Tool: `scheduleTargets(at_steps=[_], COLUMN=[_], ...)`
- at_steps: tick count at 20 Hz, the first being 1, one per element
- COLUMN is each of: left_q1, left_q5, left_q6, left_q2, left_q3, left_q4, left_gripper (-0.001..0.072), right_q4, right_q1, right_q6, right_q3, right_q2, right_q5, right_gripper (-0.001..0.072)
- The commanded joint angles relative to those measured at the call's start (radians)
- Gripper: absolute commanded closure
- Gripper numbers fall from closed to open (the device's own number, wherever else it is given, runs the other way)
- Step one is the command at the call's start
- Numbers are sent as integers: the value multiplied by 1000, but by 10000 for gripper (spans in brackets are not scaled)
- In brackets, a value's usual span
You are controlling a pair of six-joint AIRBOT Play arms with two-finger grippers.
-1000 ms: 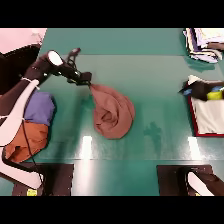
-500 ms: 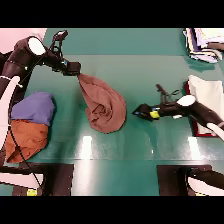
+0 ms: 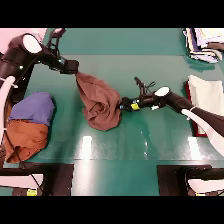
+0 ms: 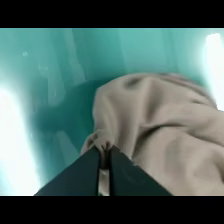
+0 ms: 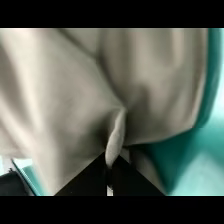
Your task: Fold the shirts.
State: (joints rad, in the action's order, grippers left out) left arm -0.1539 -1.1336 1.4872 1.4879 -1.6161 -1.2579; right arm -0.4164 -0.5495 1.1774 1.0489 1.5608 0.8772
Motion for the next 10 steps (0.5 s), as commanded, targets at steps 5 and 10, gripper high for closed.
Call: scheduleTargets(at_steps=[5, 10], left_q1=[1, 1], left_q5=[45, 43], left_q6=[-3, -3], left_q2=[-423, -681], left_q3=[-6, -6], left_q4=[-42, 79], left_gripper=[677, 677], right_q4=[-326, -512], right_q1=[182, 248], right_q6=[143, 280], right_q3=[235, 439], right_q2=[-369, -587], right_q5=[181, 370], right_gripper=[696, 697])
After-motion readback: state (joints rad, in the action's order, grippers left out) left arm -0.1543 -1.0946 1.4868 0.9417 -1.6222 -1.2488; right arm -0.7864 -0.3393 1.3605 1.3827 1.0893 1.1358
